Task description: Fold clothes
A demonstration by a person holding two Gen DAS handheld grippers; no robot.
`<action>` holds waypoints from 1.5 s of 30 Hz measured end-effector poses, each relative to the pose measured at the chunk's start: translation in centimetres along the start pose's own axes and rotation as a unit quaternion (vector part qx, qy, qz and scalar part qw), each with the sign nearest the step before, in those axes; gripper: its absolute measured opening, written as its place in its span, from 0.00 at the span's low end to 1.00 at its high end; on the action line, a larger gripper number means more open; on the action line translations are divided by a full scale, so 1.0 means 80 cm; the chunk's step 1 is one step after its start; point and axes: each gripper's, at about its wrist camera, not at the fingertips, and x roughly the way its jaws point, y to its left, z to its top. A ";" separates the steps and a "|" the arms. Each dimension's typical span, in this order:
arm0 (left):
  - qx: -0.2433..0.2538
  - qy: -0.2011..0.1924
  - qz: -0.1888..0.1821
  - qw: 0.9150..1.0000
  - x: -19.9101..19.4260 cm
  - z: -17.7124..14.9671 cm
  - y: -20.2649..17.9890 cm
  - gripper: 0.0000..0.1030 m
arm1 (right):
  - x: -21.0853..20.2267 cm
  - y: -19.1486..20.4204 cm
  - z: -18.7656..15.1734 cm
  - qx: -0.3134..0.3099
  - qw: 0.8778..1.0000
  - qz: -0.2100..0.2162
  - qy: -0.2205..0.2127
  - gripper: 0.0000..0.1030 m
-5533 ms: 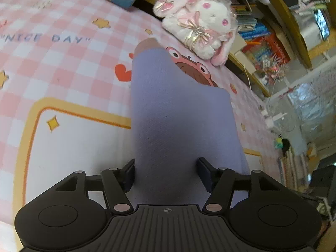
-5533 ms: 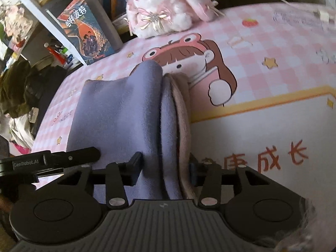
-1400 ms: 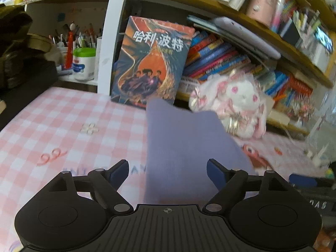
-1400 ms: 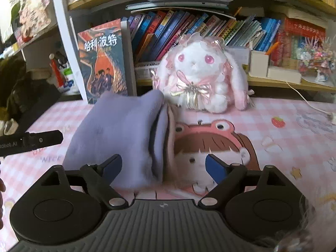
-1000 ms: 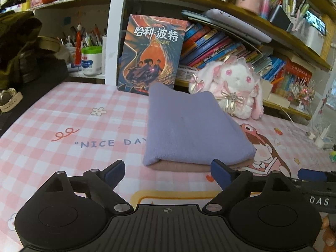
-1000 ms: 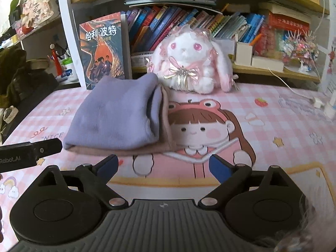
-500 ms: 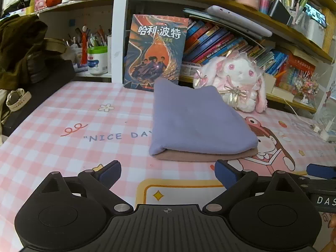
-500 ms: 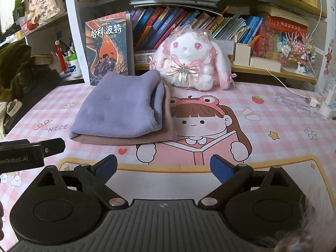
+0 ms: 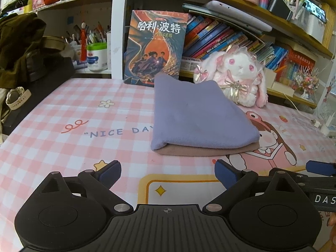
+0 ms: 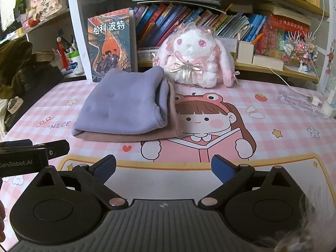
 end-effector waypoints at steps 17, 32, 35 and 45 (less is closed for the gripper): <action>0.011 0.012 -0.004 1.000 0.002 -0.002 -0.005 0.95 | 0.005 0.001 0.000 0.004 1.000 -0.004 0.013 0.96; 0.012 0.015 0.003 1.000 0.001 -0.003 -0.007 0.95 | 0.005 0.000 -0.003 0.005 1.000 -0.003 0.017 0.96; 0.012 0.014 0.003 1.000 0.000 -0.002 -0.008 0.95 | 0.005 0.000 -0.003 0.005 1.000 -0.002 0.018 0.96; 0.010 0.016 0.004 1.000 0.000 -0.004 -0.006 0.95 | 0.007 0.001 -0.004 0.005 1.000 -0.002 0.022 0.97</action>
